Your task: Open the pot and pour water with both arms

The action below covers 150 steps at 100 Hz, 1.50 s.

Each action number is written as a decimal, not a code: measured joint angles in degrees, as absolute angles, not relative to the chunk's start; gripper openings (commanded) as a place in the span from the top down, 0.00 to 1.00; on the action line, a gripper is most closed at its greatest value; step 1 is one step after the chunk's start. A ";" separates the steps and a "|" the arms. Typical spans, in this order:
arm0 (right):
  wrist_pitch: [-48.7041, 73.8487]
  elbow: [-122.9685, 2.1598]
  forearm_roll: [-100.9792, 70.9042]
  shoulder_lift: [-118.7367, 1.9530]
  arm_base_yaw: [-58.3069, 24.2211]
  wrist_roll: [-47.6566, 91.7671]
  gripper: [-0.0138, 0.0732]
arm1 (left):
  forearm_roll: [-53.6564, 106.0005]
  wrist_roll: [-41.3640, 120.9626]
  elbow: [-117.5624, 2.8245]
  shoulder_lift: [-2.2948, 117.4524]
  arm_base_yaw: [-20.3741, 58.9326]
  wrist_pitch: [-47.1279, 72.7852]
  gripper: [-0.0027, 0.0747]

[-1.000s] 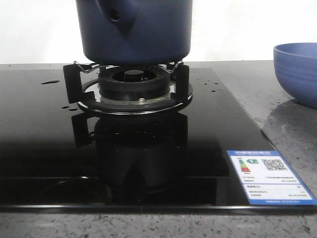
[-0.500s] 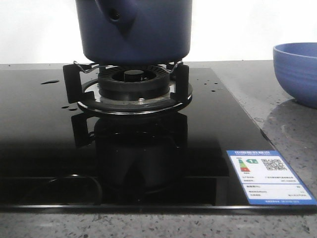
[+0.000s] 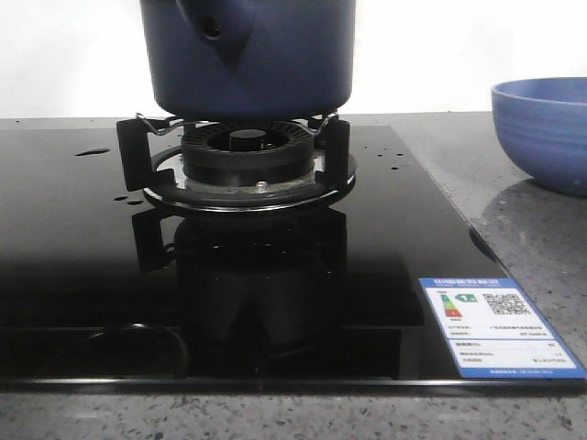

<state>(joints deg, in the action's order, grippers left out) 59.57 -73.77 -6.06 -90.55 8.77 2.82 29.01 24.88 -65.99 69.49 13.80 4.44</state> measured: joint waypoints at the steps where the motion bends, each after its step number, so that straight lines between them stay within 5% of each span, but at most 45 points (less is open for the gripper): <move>1: 59.57 -73.77 -6.06 -90.55 8.77 2.83 0.93 | 29.01 24.88 -65.99 69.49 13.80 4.44 0.44; 35: 61.11 -76.04 -8.09 -88.84 8.77 4.62 0.93 | 29.01 24.88 -65.99 69.49 13.80 4.37 0.44; 90: 67.49 -97.60 -16.69 -88.29 2.36 6.21 0.92 | 29.01 24.88 -65.99 69.49 13.80 2.67 0.44; 150: 46.04 -99.92 -21.33 -92.16 -16.33 6.80 0.90 | 29.01 24.88 -65.99 69.49 13.80 2.50 0.44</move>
